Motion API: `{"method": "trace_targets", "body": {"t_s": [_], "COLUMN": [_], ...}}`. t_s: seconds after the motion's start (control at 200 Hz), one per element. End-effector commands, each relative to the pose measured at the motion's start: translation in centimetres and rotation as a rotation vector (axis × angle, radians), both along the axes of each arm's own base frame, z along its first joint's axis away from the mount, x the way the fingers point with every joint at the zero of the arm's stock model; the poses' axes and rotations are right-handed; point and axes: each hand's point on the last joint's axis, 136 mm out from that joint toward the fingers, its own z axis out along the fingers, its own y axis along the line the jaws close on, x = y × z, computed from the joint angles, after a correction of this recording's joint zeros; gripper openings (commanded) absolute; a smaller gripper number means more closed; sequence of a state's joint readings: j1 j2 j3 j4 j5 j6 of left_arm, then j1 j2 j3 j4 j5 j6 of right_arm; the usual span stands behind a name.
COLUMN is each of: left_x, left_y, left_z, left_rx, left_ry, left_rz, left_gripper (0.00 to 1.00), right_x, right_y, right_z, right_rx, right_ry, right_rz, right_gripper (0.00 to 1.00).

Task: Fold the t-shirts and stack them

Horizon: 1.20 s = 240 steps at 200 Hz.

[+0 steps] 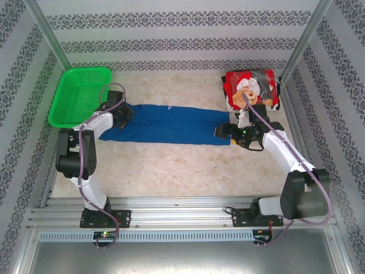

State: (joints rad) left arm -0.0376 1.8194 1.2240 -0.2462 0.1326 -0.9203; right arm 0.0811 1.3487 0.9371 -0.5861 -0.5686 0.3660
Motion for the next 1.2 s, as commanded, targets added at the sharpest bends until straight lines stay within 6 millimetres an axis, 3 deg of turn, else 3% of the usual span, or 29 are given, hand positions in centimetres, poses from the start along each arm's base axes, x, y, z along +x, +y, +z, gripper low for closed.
{"method": "trace_targets", "body": {"t_s": [0.0, 0.285, 0.46, 0.769, 0.804, 0.869, 0.909, 0.949, 0.969, 1.019, 1.109, 1.194], "left_x": [1.6, 6.4, 7.7, 10.5, 10.7, 10.7, 10.7, 10.6, 10.6, 10.6, 9.6, 6.0], "left_y": [-0.2, -1.6, -1.2, -3.7, -4.0, -4.2, -4.2, -4.0, -3.8, -3.6, -4.1, -4.6], "left_z": [0.3, 0.1, -1.2, -1.6, -1.7, -1.9, -1.5, -0.6, 0.1, 2.6, 8.2, 11.5], "left_rx": [-0.001, -0.032, -0.007, -0.102, -0.115, -0.133, -0.128, -0.116, -0.11, -0.095, -0.051, 0.031], "left_ry": [-0.012, -0.069, -0.042, -0.094, -0.1, -0.09, -0.094, -0.115, -0.129, -0.176, -0.226, -0.187], "left_rz": [-0.035, -0.107, -0.123, -0.221, -0.233, -0.246, -0.246, -0.239, -0.232, -0.228, -0.245, -0.248], "left_gripper": [0.0, 0.01, 0.02, 0.07, 0.15, 0.46, 0.55, 0.63, 0.76, 0.96, 0.99, 1.0], "right_x": [-0.4, -0.5, -0.4, -0.6, -0.6, -0.7, -0.7, -0.6, -0.6, -0.4, 0.0, 1.2], "right_y": [-0.1, -0.1, -0.2, 0.1, 0.2, 0.2, 0.2, 0.1, 0.0, -0.1, 0.0, 0.2], "right_z": [-0.2, -0.4, -0.7, -1.2, -1.2, -1.3, -1.2, -1.3, -1.3, -1.5, -1.8, -2.5], "right_rx": [-0.012, -0.009, -0.016, -0.013, -0.014, -0.014, -0.016, -0.026, -0.033, -0.057, -0.157, -0.282], "right_ry": [-0.003, 0.001, 0.011, 0.029, 0.029, 0.032, 0.032, 0.032, 0.032, 0.035, 0.033, 0.039], "right_rz": [0.006, 0.007, -0.002, -0.001, -0.001, 0.0, -0.001, -0.004, -0.006, -0.007, 0.028, 0.066], "right_gripper": [0.98, 0.98, 0.98, 0.98, 0.98, 0.98, 0.98, 0.98, 0.98, 0.98, 0.98, 0.98]}}
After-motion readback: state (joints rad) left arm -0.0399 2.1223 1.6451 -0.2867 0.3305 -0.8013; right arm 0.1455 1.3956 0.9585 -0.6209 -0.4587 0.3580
